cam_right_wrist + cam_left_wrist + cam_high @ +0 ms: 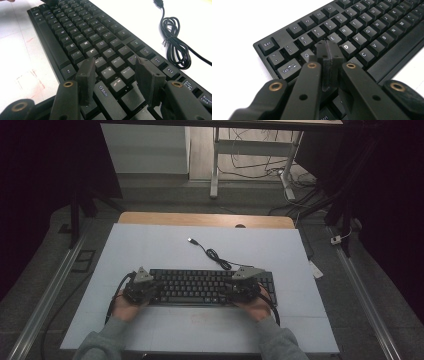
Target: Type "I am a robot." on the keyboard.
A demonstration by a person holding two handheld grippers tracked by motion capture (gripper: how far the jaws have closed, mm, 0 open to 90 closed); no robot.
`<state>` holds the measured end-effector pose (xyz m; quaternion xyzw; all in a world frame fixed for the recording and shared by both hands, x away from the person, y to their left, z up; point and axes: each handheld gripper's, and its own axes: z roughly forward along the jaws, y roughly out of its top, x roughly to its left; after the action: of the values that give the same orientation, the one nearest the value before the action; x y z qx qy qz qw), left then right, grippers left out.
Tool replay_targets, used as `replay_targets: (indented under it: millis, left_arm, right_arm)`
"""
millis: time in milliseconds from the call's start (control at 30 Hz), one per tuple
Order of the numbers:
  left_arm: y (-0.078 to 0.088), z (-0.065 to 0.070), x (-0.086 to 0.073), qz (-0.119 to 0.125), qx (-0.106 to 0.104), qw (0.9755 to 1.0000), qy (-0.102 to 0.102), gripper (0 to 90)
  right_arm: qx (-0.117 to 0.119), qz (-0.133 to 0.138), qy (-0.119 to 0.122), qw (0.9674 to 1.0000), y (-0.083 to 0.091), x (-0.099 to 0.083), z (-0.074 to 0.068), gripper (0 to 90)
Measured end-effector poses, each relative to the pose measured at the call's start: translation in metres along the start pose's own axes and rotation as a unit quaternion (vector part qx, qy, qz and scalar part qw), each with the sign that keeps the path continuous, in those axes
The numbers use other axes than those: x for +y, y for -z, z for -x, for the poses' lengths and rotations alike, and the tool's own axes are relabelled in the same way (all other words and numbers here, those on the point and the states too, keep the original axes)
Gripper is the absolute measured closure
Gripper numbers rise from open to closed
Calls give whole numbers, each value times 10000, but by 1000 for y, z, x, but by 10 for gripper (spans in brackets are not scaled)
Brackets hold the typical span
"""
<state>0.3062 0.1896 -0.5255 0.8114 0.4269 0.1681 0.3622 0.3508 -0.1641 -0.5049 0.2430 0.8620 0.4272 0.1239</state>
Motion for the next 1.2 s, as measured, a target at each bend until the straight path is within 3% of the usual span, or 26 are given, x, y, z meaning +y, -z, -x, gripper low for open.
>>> replay_targets:
  millis: [467, 600, 833, 933, 1000, 1067, 1200]
  left_arm:
    - [-5, -1, -2, -87, 14, 10000, 41, 891]
    - [0, 0, -1, 62, 54, 10000, 26, 891]
    - [13, -7, -1, 356, 43, 9991, 230, 880]
    - [16, -9, -2, 409, -24, 9986, 342, 798]
    - [18, -11, -2, 384, -84, 9985, 384, 684]
    - [18, -10, -2, 365, -32, 9984, 425, 590]
    - [20, -10, -1, 391, -4, 9982, 449, 494]
  right_arm:
    - [-13, 21, 27, 10000, 0, 0, 0, 509]
    - [-6, 24, 47, 10000, 0, 1, 0, 509]
    - [-19, 18, 34, 10000, 0, 0, 0, 508]
    - [-18, 14, 32, 10000, 0, 0, 0, 508]
    - [-17, 10, 33, 10000, 0, 0, 0, 508]
    - [-14, 2, 41, 10000, 0, 0, 0, 508]
    - [-16, -3, 42, 10000, 0, 0, 0, 507]
